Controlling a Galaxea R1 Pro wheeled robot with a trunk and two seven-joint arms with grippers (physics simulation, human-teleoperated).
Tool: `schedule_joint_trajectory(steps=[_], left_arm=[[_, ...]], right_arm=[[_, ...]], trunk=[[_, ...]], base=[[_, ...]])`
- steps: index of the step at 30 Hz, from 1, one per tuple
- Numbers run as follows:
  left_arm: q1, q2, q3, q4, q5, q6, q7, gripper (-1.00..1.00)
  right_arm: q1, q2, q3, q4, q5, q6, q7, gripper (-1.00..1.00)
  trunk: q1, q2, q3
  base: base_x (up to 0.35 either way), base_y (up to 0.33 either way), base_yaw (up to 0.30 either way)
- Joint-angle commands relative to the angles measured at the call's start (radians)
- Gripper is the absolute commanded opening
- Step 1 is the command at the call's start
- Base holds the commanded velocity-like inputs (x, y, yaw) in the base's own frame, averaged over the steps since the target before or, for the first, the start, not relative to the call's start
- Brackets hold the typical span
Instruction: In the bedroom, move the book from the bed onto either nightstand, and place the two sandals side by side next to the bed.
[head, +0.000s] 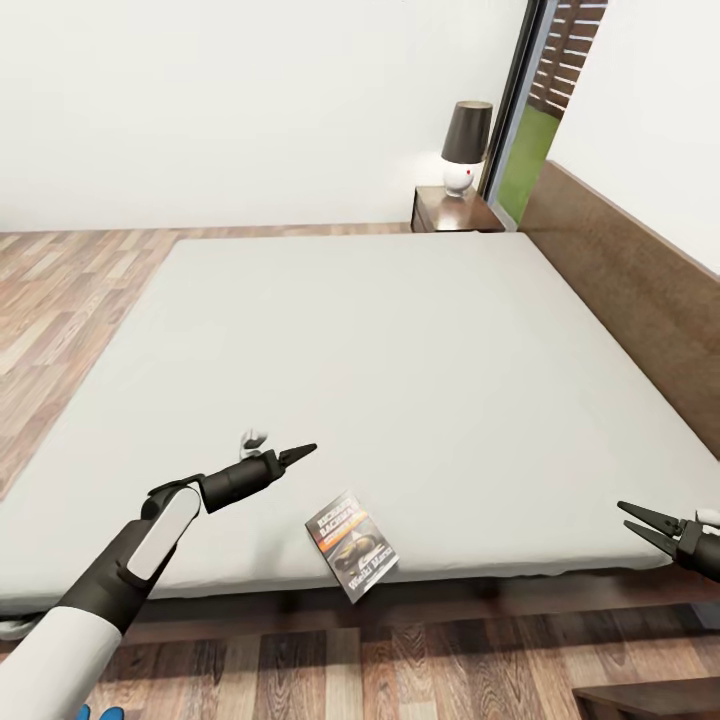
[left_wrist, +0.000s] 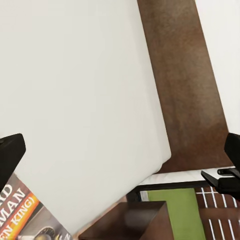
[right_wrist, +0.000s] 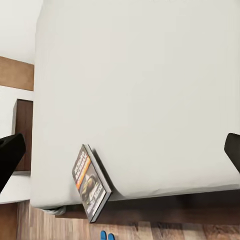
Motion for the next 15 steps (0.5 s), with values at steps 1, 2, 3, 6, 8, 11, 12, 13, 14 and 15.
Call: schedule_joint_trajectory(steps=[1, 2, 3, 6, 8, 11, 12, 13, 14, 15], left_arm=[[-0.001, 0.0, -0.001, 0.0, 0.009, 0.006, 0.001, 1.0], [-0.001, 0.0, -0.001, 0.0, 0.009, 0.006, 0.001, 1.0], [-0.001, 0.0, -0.001, 0.001, 0.009, 0.005, 0.001, 1.0], [-0.001, 0.0, 0.0, 0.012, 0.01, 0.005, 0.001, 1.0], [-0.001, 0.0, -0.001, 0.013, 0.01, 0.006, 0.001, 1.0], [-0.001, 0.0, -0.001, 0.014, 0.01, 0.006, 0.001, 1.0], [-0.001, 0.0, -0.001, 0.014, 0.01, 0.006, 0.001, 1.0], [-0.001, 0.0, -0.001, 0.014, 0.01, 0.006, 0.001, 1.0], [-0.001, 0.0, -0.001, 0.014, 0.01, 0.006, 0.001, 1.0], [-0.001, 0.0, -0.001, 0.014, 0.01, 0.006, 0.001, 1.0]], right_arm=[[-0.001, 0.0, 0.0, 0.0, -0.003, 0.007, 0.001, 1.0], [-0.001, 0.0, 0.0, 0.0, -0.004, 0.007, 0.001, 1.0], [0.0, 0.0, 0.0, 0.0, -0.004, 0.007, 0.001, 1.0], [0.0, 0.0, 0.001, 0.0, -0.003, 0.007, 0.001, 1.0], [0.0, 0.0, 0.001, 0.0, -0.003, 0.007, 0.001, 1.0], [0.0, 0.0, 0.001, 0.0, -0.003, 0.007, 0.001, 1.0], [0.0, 0.0, 0.001, 0.0, -0.003, 0.007, 0.001, 1.0], [-0.001, 0.0, 0.001, 0.0, -0.003, 0.007, 0.001, 1.0], [0.0, 0.0, 0.001, 0.0, -0.003, 0.007, 0.001, 1.0], [0.0, 0.0, 0.001, 0.0, -0.003, 0.007, 0.001, 1.0]], trunk=[[0.0, 0.0, -0.001], [0.0, 0.0, -0.001], [0.0, 0.0, -0.001], [0.0, 0.0, -0.001], [0.0, 0.0, -0.001], [0.0, 0.0, -0.001], [0.0, 0.0, -0.001], [0.0, 0.0, -0.001], [0.0, 0.0, -0.001], [0.0, 0.0, -0.001]], base=[[0.0, 0.0, 0.0], [0.0, 0.0, 0.0], [0.0, 0.0, 0.0], [-0.2, 0.0, 0.0], [-0.18, 0.0, 0.0], [-0.056, 0.0, 0.0], [-0.024, 0.0, 0.0], [-0.015, 0.0, 0.0], [-0.02, 0.0, 0.0], [-0.083, 0.0, 0.0]])
